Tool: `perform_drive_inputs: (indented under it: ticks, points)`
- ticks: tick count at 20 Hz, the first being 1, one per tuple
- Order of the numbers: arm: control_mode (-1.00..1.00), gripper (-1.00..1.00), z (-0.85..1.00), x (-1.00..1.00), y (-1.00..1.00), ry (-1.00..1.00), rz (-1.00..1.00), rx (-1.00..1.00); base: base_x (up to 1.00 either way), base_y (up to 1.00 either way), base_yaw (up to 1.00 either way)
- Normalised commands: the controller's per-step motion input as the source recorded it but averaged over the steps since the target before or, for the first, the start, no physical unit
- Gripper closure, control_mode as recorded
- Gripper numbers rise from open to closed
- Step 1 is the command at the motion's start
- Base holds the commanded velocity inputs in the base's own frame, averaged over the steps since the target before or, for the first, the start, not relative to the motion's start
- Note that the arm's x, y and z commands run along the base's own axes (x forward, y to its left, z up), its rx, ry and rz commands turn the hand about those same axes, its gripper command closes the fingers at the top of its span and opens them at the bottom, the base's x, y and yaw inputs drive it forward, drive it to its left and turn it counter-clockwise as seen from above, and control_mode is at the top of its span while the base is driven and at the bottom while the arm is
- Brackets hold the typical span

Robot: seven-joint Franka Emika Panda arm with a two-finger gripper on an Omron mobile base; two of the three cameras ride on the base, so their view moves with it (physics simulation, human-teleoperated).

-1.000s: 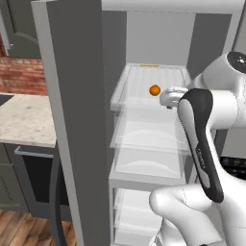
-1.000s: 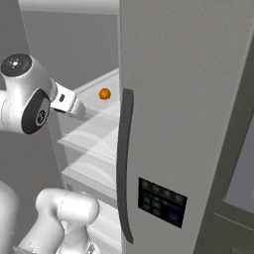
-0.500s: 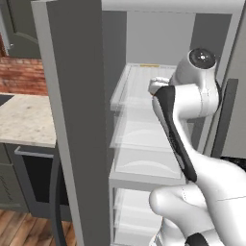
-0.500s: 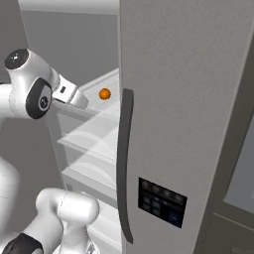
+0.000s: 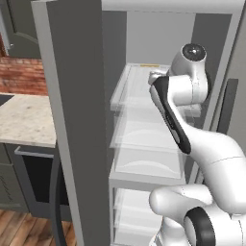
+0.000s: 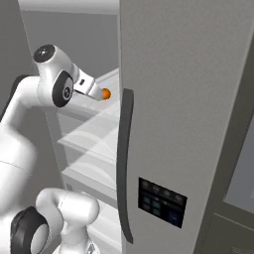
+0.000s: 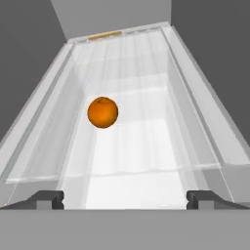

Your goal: Pick up the tangerine and apple from the fridge and place one fruit on each plate on the dining counter.

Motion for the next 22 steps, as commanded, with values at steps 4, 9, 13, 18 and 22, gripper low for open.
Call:
perform_drive_inputs:
  ticks: [4, 9, 13, 18, 22]
  points:
    - [-1.0, -1.0, -0.19, 0.53, -0.17, 0.05, 0.11, 0.02, 0.0, 0.0, 0.0]
    - [-1.0, -1.0, -0.15, 0.35, -0.08, 0.15, 0.16, 0.05, 0.0, 0.0, 0.0]
    - [-1.0, -1.0, -0.01, 0.57, 0.0, 0.1, 0.19, 0.0, 0.0, 0.0, 0.0]
    - [-1.0, -1.0, -0.05, 0.56, 0.02, 0.0, 0.05, 0.0, 0.0, 0.0, 0.0]
    - [-1.0, -1.0, -0.36, 0.63, 0.0, 0.0, 0.04, 0.0, 0.0, 0.0, 0.0]
